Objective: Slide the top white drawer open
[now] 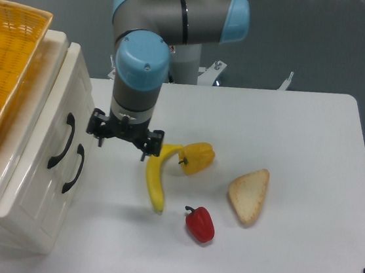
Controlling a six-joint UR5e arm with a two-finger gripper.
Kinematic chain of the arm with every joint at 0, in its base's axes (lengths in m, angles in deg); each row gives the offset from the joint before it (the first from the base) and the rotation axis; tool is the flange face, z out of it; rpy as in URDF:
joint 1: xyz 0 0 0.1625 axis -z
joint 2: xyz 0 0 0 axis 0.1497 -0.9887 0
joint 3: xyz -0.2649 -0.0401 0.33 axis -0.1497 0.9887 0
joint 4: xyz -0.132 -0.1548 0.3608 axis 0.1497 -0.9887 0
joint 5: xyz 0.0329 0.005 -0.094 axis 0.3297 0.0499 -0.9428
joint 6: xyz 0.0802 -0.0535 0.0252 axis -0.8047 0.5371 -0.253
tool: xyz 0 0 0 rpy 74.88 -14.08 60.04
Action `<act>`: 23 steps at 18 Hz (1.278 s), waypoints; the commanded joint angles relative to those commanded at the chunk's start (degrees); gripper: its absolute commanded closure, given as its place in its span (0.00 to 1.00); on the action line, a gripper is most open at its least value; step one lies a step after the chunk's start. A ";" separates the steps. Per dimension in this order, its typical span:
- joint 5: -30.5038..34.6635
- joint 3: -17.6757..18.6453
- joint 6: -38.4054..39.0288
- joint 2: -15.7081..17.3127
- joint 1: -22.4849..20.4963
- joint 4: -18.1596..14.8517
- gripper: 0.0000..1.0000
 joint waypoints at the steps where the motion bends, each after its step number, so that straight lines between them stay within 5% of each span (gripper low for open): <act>1: -0.79 -0.09 0.00 0.00 -0.09 0.00 0.00; 23: -4.05 -0.88 -0.09 -1.05 1.76 -0.88 0.00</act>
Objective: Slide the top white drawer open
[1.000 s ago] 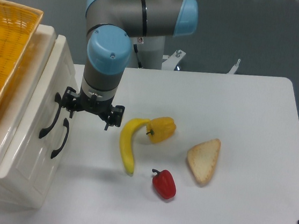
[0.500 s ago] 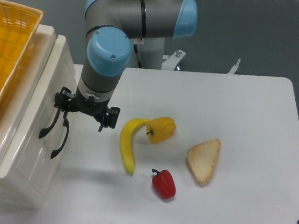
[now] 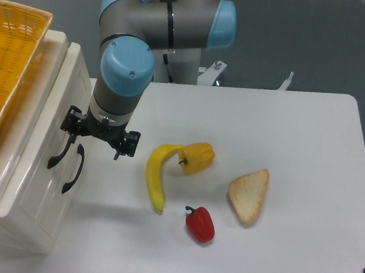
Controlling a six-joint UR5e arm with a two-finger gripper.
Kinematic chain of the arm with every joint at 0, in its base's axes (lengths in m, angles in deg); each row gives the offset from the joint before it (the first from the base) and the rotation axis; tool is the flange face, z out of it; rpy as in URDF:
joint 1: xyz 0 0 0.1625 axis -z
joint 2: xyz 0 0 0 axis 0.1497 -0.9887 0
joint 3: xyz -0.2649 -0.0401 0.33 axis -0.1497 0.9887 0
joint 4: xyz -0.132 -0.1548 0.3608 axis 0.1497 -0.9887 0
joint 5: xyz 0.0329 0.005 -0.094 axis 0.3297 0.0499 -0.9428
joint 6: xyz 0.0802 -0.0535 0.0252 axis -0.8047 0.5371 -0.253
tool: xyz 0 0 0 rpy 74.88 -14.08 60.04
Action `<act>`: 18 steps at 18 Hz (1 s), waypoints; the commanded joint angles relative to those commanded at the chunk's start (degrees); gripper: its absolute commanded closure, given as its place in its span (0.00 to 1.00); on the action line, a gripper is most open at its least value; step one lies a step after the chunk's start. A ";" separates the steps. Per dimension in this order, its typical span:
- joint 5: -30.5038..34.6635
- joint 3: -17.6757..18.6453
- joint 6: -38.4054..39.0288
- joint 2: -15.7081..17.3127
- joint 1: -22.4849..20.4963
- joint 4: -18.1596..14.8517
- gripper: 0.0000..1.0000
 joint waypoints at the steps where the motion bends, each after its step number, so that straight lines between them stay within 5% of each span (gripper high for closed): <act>1: -0.18 0.00 0.00 0.00 0.00 0.00 0.00; 18: -1.94 0.35 0.09 -0.44 0.26 0.00 0.00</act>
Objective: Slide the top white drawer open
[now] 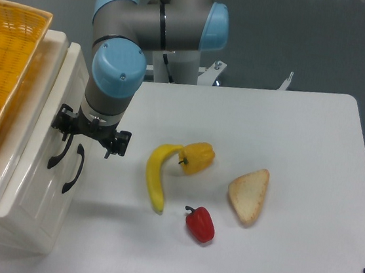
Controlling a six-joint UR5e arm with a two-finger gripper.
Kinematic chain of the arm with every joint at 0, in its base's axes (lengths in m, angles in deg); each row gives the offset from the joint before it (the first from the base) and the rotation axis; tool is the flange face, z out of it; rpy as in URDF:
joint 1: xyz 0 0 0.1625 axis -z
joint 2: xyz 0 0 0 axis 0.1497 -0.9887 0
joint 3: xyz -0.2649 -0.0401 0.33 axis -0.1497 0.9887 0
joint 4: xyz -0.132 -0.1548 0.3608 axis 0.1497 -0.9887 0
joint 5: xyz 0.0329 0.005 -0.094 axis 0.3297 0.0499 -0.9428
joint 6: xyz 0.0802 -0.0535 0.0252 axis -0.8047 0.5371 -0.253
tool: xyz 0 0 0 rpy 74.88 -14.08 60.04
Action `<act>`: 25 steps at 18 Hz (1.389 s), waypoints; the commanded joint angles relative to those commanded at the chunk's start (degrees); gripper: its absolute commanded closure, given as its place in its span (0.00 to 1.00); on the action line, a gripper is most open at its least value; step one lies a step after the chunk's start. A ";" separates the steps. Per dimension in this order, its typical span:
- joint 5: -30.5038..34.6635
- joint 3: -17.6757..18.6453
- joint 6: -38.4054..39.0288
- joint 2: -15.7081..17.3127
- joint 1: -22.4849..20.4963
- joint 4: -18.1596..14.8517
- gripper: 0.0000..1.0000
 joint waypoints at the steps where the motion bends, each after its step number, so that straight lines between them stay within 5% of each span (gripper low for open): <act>1: 0.00 0.09 0.00 0.00 0.00 0.00 0.00; 25: 1.93 0.18 -0.17 -0.97 0.53 0.44 0.00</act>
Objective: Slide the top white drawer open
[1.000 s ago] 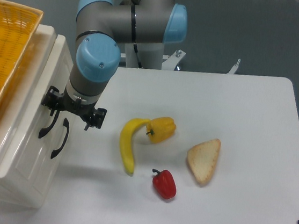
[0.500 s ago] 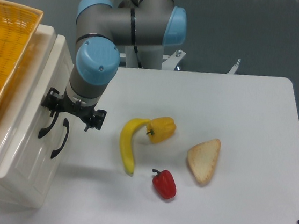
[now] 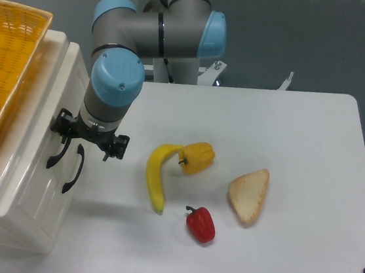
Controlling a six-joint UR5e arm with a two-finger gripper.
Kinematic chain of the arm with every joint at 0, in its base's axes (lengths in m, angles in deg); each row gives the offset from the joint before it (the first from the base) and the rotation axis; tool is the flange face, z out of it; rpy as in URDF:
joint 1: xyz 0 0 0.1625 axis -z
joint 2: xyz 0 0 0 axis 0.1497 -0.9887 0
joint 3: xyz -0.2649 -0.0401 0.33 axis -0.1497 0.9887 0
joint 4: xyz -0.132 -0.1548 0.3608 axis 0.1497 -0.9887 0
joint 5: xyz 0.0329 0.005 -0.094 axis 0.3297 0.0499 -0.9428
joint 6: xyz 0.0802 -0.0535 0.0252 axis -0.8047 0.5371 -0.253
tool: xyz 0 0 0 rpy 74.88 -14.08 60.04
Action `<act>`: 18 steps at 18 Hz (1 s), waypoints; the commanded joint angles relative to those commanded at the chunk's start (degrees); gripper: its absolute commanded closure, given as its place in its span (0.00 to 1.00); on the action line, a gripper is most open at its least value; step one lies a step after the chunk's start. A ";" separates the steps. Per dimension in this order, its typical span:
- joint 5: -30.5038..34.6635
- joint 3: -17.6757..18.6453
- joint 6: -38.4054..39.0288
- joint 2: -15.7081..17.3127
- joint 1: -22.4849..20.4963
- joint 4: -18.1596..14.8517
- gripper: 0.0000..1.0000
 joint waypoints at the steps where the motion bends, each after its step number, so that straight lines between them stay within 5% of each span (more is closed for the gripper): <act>1: 0.00 0.00 -0.17 0.09 0.00 0.17 0.00; 18: 2.03 -0.18 -1.05 0.18 0.18 0.35 0.00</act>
